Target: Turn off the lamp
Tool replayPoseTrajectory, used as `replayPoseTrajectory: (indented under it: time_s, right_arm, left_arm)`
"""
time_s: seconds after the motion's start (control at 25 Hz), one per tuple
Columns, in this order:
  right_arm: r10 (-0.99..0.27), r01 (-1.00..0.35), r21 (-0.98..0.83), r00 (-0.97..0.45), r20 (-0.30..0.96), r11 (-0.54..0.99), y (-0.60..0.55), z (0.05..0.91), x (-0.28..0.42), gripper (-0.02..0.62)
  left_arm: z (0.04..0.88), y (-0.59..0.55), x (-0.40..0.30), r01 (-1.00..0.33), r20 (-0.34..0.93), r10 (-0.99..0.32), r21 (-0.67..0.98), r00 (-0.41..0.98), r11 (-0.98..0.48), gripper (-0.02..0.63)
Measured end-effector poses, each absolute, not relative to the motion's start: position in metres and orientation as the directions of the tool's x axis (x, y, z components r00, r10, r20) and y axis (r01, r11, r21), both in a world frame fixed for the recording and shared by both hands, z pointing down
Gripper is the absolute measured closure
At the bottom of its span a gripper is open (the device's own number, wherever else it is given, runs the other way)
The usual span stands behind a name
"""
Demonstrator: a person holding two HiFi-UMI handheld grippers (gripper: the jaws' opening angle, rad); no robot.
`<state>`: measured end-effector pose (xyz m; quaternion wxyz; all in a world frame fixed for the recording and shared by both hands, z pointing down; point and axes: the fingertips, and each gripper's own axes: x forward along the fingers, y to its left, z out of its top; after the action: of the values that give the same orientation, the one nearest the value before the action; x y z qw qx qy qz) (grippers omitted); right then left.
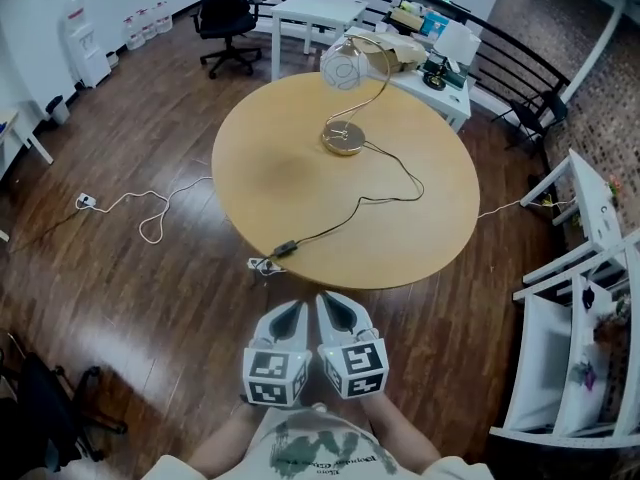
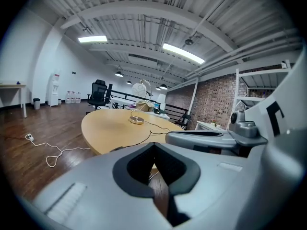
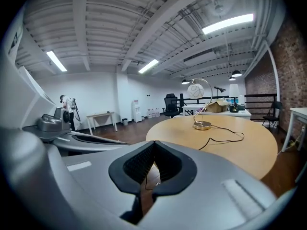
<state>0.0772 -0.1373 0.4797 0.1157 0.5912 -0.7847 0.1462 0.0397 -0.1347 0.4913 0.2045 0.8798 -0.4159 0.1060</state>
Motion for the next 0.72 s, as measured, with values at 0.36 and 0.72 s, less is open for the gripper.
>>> replayPoseTrajectory:
  time_s: [0.36, 0.72]
  right_arm:
    - [-0.911, -0.961, -0.112, -0.275, 0.306, 0.253, -0.07, 0.46, 0.09, 0.597]
    - [-0.926, -0.957, -0.126, -0.287, 0.246, 0.263, -0.033, 0.438, 0.086, 0.597]
  left_arm:
    - [0.462, -0.074, 0.058, -0.759, 0.31, -0.694, 0.224, 0.65, -0.611, 0.607]
    - [0.435, -0.038, 0.054, -0.762, 0.268, -0.714, 0.2, 0.647, -0.616, 0.607]
